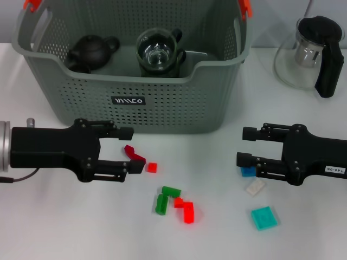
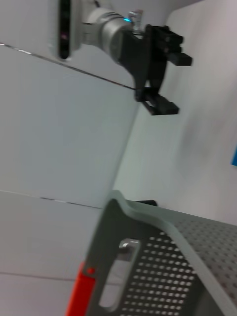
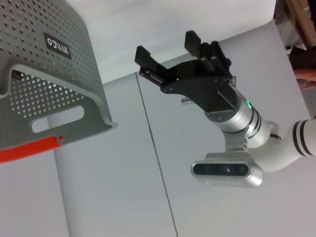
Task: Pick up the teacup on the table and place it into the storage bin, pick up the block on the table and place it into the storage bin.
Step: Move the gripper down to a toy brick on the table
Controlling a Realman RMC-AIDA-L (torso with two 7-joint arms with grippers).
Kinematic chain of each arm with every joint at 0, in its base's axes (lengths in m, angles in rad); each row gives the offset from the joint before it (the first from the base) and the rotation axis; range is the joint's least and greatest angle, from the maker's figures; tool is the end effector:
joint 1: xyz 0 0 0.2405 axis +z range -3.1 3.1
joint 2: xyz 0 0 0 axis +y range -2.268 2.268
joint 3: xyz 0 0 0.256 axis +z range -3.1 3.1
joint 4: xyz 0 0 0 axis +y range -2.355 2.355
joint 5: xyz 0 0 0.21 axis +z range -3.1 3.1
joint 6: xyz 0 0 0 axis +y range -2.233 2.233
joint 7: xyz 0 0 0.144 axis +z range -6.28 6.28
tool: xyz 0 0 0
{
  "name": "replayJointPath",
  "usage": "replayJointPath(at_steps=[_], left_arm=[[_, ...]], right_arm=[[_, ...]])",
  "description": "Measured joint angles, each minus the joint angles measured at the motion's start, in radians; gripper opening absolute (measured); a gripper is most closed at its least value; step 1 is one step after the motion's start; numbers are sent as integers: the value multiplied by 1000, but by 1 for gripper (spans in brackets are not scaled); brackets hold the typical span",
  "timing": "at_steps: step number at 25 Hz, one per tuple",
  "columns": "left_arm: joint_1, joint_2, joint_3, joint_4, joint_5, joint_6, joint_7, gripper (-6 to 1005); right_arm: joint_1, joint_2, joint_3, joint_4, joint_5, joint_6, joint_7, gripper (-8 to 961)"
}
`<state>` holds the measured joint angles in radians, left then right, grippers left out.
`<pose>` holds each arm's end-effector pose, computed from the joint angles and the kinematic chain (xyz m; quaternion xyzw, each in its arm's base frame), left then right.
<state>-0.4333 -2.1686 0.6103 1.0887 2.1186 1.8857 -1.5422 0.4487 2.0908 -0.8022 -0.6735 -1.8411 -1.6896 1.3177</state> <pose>-0.2427 0.2895 0.0392 -0.9556 -0.1813 -0.2172 0.0825 0.2507 0.2992 -0.0048 -0.9333 0.1743 0.3039 0.0794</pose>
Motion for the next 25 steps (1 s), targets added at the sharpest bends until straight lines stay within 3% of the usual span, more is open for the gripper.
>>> replayJointPath(at_steps=[8, 25], left_arm=[[-12, 3, 5, 111, 132, 21, -32, 785], [-38, 4, 41, 137, 245, 20, -38, 786]], right_arm=[[-1, 0, 0, 0, 0, -1, 3, 666], [-1, 2, 0, 3, -1, -2, 5, 665]])
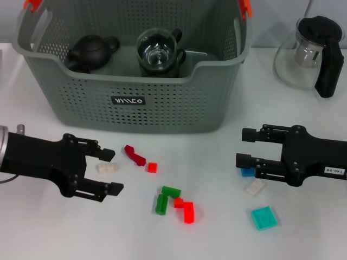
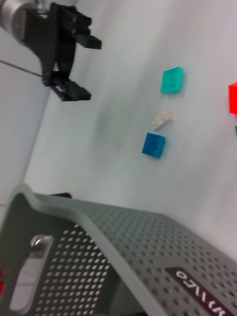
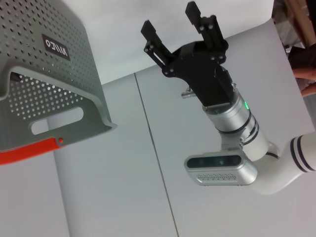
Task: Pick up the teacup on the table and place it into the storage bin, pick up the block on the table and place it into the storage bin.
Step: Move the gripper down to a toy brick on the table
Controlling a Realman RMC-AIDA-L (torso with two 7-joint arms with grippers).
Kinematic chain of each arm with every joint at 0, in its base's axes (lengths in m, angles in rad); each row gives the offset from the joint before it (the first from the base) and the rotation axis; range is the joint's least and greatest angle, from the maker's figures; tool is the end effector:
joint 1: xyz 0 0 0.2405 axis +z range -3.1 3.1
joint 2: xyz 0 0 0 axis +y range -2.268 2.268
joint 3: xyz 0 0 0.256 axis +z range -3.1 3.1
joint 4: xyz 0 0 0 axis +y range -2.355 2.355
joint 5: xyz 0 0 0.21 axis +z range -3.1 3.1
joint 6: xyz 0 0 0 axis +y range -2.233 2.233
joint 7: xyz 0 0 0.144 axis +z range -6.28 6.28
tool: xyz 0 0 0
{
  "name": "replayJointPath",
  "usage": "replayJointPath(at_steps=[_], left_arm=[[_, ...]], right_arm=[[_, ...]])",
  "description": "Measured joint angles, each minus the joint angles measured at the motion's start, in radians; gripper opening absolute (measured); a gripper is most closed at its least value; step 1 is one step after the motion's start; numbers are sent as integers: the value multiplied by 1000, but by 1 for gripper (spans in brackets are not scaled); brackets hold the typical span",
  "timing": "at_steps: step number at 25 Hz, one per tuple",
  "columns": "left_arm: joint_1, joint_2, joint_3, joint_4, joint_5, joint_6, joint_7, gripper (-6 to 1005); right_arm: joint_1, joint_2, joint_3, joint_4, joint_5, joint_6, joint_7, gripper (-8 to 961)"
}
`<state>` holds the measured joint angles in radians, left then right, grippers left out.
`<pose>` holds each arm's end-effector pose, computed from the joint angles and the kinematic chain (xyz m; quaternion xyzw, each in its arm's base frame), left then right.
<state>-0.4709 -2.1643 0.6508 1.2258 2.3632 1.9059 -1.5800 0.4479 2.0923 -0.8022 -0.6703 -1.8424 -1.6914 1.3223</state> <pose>-0.2484 0.2935 0.0470 -0.9792 -0.1747 -0.0738 0.0717 0.2509 0.2982 -0.0059 -0.9325 0.1781 0.3048 0.0766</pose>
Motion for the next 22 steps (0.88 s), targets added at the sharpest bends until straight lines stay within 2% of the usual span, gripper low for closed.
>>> replayJointPath(at_steps=[3, 5, 13, 18, 22], left_arm=[[-6, 0, 15, 3, 18, -8, 0, 786], [-20, 0, 46, 3, 78, -74, -14, 784], [-24, -1, 56, 3, 117, -142, -51, 779], [-23, -3, 85, 3, 125, -188, -51, 608], [-21, -9, 141, -16, 156, -256, -66, 604]], right_arm=[[0, -1, 0, 0, 0, 0, 2, 665], [-2, -3, 0, 3, 0, 1, 3, 665], [-2, -3, 0, 8, 0, 6, 9, 666], [-2, -1, 0, 8, 0, 8, 9, 666], [-3, -1, 0, 8, 0, 8, 9, 665]])
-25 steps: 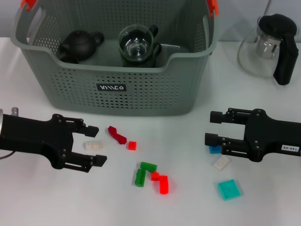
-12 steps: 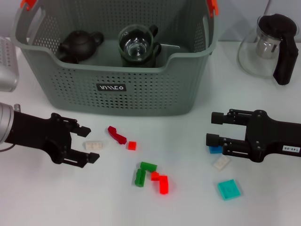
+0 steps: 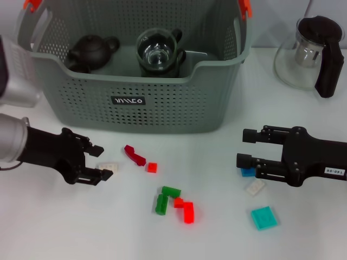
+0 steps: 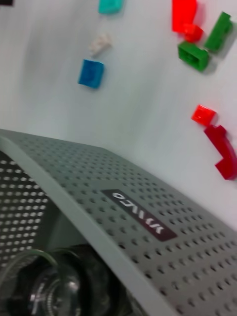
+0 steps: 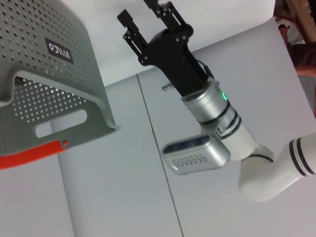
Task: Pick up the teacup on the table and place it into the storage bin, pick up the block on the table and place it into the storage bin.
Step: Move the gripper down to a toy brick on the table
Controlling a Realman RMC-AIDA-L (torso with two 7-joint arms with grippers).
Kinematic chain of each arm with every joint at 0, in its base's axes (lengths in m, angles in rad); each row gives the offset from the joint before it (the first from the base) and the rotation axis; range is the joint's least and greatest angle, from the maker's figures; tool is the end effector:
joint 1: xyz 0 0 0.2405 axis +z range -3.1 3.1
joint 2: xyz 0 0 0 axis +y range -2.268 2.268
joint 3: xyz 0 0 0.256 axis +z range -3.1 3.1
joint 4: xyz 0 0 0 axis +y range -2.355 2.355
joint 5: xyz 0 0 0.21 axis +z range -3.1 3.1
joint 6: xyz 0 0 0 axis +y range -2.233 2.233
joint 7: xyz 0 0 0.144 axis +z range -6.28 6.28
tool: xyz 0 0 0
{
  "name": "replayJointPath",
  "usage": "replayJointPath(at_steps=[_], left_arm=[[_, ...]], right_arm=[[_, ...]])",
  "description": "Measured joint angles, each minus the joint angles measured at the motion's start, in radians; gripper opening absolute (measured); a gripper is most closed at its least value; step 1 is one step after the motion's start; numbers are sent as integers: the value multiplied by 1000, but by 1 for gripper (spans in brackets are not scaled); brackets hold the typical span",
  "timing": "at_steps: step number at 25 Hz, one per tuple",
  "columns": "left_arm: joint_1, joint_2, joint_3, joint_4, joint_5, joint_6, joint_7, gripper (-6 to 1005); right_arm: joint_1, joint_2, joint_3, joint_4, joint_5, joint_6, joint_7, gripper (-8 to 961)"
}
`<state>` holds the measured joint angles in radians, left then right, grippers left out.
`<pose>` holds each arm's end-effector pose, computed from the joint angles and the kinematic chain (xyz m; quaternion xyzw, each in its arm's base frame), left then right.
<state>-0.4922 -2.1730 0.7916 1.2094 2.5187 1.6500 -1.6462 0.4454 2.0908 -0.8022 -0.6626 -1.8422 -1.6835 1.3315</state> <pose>-0.2607 0.3233 0.0285 -0.9730 -0.1862 0.0391 0.1307 0.2531 0.2979 -0.0067 -0.9307 0.1877 0.3041 0.0776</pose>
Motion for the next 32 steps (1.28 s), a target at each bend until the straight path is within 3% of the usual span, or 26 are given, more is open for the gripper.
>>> replayJointPath(at_steps=[12, 32], left_arm=[[-20, -1, 56, -78, 66, -157, -105, 597], [-22, -1, 88, -146, 74, -221, -85, 597]], right_arm=[[6, 2, 0, 0, 0, 0, 0, 666], [1, 2, 0, 0, 0, 1, 3, 666]])
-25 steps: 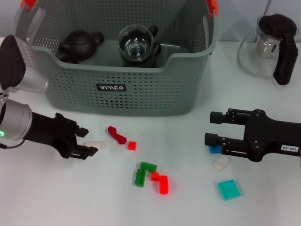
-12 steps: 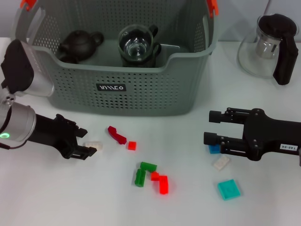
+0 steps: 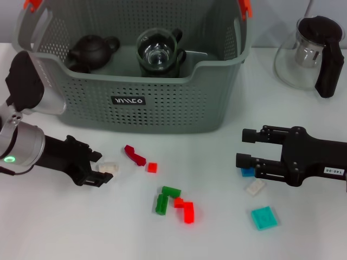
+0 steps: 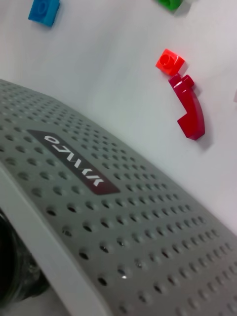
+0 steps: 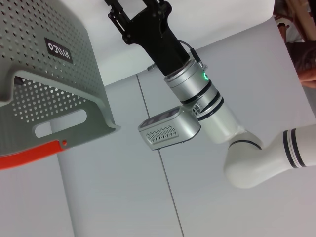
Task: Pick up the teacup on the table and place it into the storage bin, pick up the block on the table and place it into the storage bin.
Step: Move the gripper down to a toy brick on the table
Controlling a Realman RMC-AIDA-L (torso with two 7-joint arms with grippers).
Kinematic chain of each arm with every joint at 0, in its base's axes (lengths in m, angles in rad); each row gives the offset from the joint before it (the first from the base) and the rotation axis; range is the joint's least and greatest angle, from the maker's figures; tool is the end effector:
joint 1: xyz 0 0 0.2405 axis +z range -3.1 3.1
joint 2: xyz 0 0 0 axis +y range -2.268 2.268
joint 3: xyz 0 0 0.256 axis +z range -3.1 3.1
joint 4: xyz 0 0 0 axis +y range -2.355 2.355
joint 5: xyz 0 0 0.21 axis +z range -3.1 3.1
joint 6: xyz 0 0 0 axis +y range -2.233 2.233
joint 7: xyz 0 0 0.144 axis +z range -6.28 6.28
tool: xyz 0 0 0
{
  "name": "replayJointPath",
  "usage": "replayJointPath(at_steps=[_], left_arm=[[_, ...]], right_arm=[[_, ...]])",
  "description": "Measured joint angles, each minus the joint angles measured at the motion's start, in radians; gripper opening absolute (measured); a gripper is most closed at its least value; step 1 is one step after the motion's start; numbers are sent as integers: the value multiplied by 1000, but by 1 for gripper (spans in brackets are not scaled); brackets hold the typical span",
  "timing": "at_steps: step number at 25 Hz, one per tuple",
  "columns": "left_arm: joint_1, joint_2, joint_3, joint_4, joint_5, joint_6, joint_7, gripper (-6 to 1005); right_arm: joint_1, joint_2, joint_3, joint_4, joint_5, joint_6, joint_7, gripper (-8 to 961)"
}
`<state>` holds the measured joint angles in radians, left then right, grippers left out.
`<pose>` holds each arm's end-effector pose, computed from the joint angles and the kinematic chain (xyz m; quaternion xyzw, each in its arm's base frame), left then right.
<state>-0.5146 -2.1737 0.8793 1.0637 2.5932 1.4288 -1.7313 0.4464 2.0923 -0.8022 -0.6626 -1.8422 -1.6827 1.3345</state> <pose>-0.2793 0.3383 -0.0008 -0.9573 -0.2269 0.0878 0.1564 0.2525 0.2981 -0.0072 -0.9304 0.1889 0.3047 0.0769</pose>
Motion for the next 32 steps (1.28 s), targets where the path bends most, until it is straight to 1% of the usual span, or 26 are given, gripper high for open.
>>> replayJointPath(at_steps=[7, 13, 15, 18, 22, 28, 32], left_arm=[[-1, 0, 0, -2, 13, 29, -5, 598], [-8, 1, -1, 5, 6, 144, -1, 598], [-7, 1, -9, 21, -2, 165, -1, 598], [0, 1, -30, 42, -12, 140, -5, 598], [3, 2, -46, 39, -22, 109, -5, 598], [11, -2, -25, -2, -26, 68, -6, 597], [-3, -3, -12, -37, -30, 39, -48, 595]], right_arm=[[0, 0, 0, 0, 0, 0, 0, 665], [-1, 0, 0, 0, 0, -3, 0, 666], [-2, 0, 0, 0, 0, -4, 0, 666], [-2, 0, 0, 0, 0, -4, 0, 665], [-3, 0, -2, 1, 0, -6, 0, 666], [-9, 0, -1, 2, 0, -8, 0, 666], [-9, 0, 0, 2, 0, -8, 0, 666]])
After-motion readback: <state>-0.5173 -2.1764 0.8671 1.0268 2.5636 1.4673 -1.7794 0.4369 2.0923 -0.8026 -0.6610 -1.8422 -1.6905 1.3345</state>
